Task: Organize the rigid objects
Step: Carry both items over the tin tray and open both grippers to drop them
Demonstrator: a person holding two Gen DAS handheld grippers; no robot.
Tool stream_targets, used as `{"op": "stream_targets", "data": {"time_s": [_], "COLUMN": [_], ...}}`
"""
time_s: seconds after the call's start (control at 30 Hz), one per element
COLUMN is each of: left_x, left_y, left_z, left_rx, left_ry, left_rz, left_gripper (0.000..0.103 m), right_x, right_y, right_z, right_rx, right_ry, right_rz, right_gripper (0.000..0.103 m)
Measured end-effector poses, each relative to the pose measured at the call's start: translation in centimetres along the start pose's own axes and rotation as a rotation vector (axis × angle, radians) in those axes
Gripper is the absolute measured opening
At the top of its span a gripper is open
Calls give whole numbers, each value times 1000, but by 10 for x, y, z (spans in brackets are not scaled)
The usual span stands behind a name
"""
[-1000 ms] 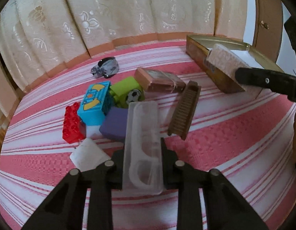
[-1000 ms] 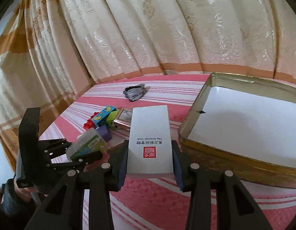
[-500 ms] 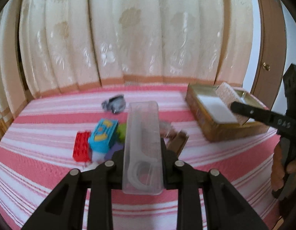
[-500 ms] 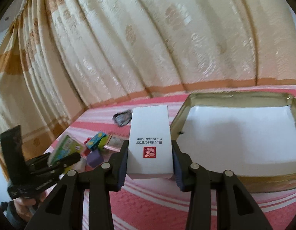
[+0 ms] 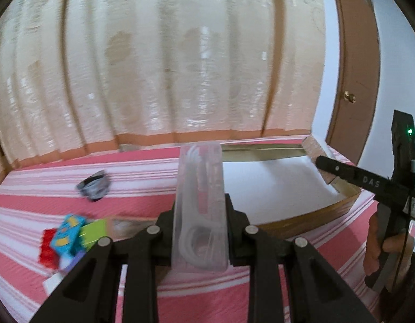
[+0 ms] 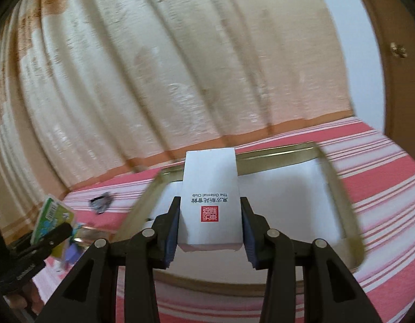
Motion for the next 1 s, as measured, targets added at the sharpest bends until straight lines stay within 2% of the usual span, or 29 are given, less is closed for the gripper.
{"op": "stream_targets", "data": {"time_s": [0.23, 0.37, 0.47, 0.67, 0.83, 1.0], "left_x": [13, 14, 13, 8, 4, 3], "left_y": [-54, -87, -107, -128, -134, -134], "left_z": [46, 67, 77, 82, 79, 73], "left_rx": [-61, -80, -78, -44, 17, 38], "left_ry": [-6, -5, -1, 14, -20, -9], "left_rz": [-33, -67, -95, -135, -144, -139], "left_gripper": [24, 24, 24, 24, 24, 24], "right_x": [5, 4, -1, -8, -8, -10], "right_y": [-9, -18, -25, -37, -38, -40], "right_z": [48, 62, 59, 53, 57, 55], "right_rx": [-139, -165, -179, -245, -245, -245], "right_ry": [22, 11, 40, 112, 89, 96], "right_rz": [-5, -31, -56, -89, -100, -111], "right_gripper": [43, 43, 43, 43, 43, 44]}}
Point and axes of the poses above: each gripper's, at about its wrist camera, not at the fingertips, and y roughly against the way its jaws point, z to its right, x to its top, the point moved 6 cm from there along -y, roughly the way its jaws point, and after that the axes turned 10 degrees about -x, right-handed, at the moved point
